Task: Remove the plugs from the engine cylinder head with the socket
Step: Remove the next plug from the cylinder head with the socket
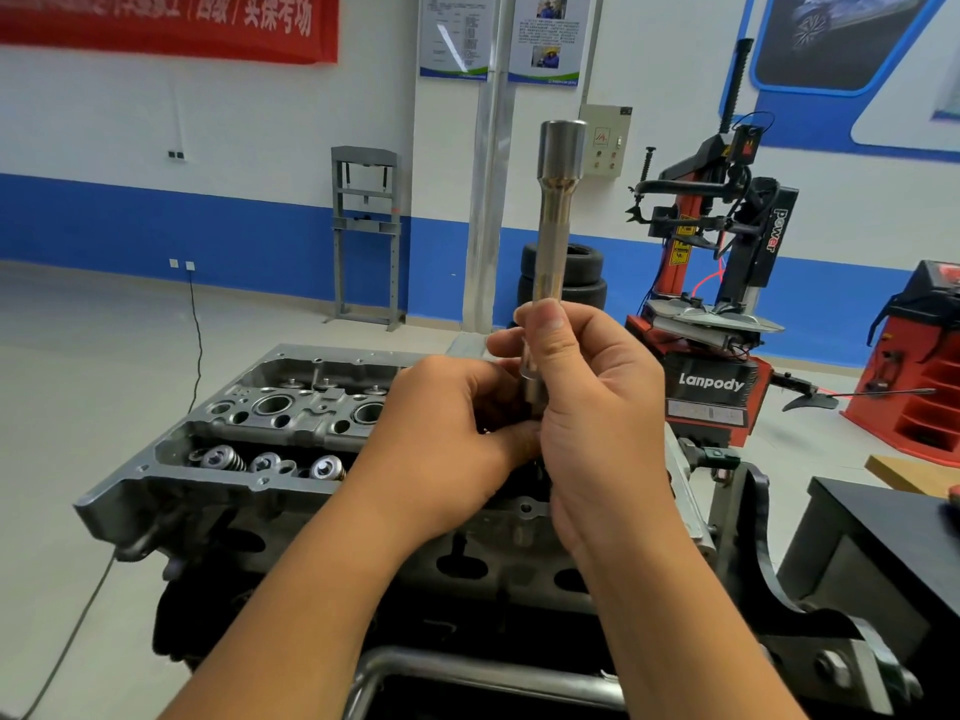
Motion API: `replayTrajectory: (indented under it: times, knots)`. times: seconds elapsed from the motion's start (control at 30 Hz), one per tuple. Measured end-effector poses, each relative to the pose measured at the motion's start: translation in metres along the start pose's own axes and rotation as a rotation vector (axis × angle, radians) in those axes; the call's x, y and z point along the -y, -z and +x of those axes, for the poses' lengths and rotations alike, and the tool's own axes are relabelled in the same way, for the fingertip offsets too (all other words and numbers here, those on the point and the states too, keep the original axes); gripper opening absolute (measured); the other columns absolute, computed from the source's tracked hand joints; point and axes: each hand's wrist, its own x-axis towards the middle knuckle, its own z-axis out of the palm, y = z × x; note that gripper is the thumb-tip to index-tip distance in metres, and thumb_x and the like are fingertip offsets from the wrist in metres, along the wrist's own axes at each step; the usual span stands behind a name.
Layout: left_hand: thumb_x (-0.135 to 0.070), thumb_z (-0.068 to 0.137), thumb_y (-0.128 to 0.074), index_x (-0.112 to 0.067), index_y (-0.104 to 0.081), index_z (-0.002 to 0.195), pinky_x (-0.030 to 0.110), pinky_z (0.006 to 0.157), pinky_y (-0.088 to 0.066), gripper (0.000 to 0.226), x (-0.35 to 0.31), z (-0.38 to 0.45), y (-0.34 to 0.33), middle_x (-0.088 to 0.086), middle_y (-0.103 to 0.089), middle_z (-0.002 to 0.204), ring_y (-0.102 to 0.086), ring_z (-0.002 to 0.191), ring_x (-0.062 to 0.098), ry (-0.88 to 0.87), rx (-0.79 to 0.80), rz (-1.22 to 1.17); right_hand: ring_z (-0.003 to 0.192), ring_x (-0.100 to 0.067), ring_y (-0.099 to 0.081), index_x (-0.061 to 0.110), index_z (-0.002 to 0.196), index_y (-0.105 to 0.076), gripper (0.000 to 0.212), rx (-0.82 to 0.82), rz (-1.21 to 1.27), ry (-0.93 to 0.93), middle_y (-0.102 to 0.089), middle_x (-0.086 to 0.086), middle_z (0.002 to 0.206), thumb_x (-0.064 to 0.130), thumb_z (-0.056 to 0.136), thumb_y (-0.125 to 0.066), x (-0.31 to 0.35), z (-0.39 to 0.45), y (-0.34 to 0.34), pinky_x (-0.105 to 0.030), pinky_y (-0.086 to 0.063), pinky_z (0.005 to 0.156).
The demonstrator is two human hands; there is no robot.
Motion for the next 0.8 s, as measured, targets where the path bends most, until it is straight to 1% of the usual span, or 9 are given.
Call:
replayTrajectory:
  times: [0.07,0.1,0.17,0.23,0.3,0.43,0.6,0.7,0.8]
  knots:
    - [-0.012,0.082,-0.084,-0.028,-0.079,0.085,0.021,0.069,-0.057,0.017,-0.0007,-0.0005,-0.0011,-0.013,-0.078,0.079,-0.074,0.076,0.003,-0.005,-0.036,0.025,0.076,-0.020,-0.071,0.020,0.086,-0.072,0.022,0.000,0.020,-0.024,-0.076,-0.007,0.084,0.033,0.100,-0.063,-0.0003,0.0002,-0.0001,-0.039,-0.060,0.073]
    - [-0.012,0.081,-0.085,-0.028,-0.078,0.083,0.020,0.068,-0.058,0.018,-0.0007,-0.0007,-0.0013,-0.014,-0.078,0.078,-0.074,0.075,0.003,-0.005,-0.044,0.029,0.077,-0.020,-0.071,0.020,0.085,-0.073,0.023,0.000,0.035,-0.038,-0.076,-0.007,0.084,0.036,0.098,-0.064,-0.0003,0.0003,-0.0002,-0.042,-0.060,0.075]
    - [-0.014,0.081,-0.085,-0.027,-0.079,0.087,0.027,0.073,-0.062,0.015,-0.0010,-0.0009,-0.0013,-0.013,-0.078,0.080,-0.075,0.076,0.003,0.000,-0.040,0.024,0.078,-0.021,-0.071,0.022,0.083,-0.075,0.022,-0.001,0.060,-0.056,-0.076,-0.008,0.084,0.040,0.092,-0.067,0.0002,0.0001,0.0003,-0.044,-0.062,0.077]
    - [-0.015,0.083,-0.084,-0.024,-0.081,0.095,0.036,0.079,-0.063,0.015,-0.0016,-0.0014,-0.0008,-0.011,-0.079,0.084,-0.076,0.081,0.005,-0.003,-0.019,0.014,0.080,-0.019,-0.073,0.025,0.085,-0.074,0.015,0.003,0.062,-0.039,-0.077,-0.006,0.084,0.039,0.089,-0.071,0.0005,-0.0005,0.0008,-0.037,-0.061,0.074]
    - [-0.013,0.086,-0.081,-0.023,-0.081,0.102,0.040,0.082,-0.063,0.018,-0.0021,-0.0019,0.0007,-0.011,-0.080,0.090,-0.076,0.086,0.006,-0.013,0.017,0.000,0.080,-0.019,-0.074,0.028,0.086,-0.071,0.010,-0.009,0.062,-0.010,-0.077,-0.006,0.084,0.036,0.085,-0.076,0.0002,-0.0016,0.0013,-0.031,-0.059,0.071]
    - [-0.009,0.095,-0.073,-0.022,-0.079,0.111,0.039,0.088,-0.062,0.022,-0.0032,-0.0029,0.0054,-0.013,-0.080,0.099,-0.075,0.096,0.004,-0.032,0.128,0.001,0.071,-0.022,-0.067,0.031,0.077,-0.067,0.018,-0.066,0.063,0.026,-0.072,-0.017,0.082,0.036,0.079,-0.084,-0.0002,-0.0029,0.0022,-0.036,-0.061,0.066]
    - [-0.008,0.101,-0.066,-0.019,-0.076,0.121,0.046,0.095,-0.058,0.024,-0.0031,-0.0018,0.0055,-0.009,-0.079,0.109,-0.074,0.107,0.011,-0.029,0.183,-0.005,0.068,-0.018,-0.063,0.024,0.076,-0.067,0.022,-0.086,0.067,0.073,-0.069,-0.021,0.082,0.030,0.080,-0.087,-0.0007,-0.0036,0.0035,-0.026,-0.056,0.063]
    - [-0.008,0.098,-0.069,-0.022,-0.077,0.116,0.040,0.088,-0.060,0.024,-0.0021,-0.0020,0.0040,-0.010,-0.079,0.102,-0.075,0.098,0.009,-0.027,0.151,0.002,0.070,-0.017,-0.065,0.027,0.075,-0.071,0.016,-0.078,0.049,0.055,-0.071,-0.017,0.081,0.034,0.084,-0.082,-0.0022,-0.0014,0.0023,-0.029,-0.057,0.066]
    - [-0.013,0.086,-0.079,-0.025,-0.076,0.090,0.032,0.071,-0.058,0.013,-0.0021,-0.0020,-0.0005,-0.008,-0.077,0.081,-0.073,0.076,0.010,-0.024,0.045,0.022,0.074,-0.014,-0.068,0.026,0.077,-0.074,0.023,-0.051,0.048,-0.019,-0.075,-0.005,0.082,0.046,0.089,-0.073,-0.0030,0.0010,0.0012,-0.029,-0.057,0.069]
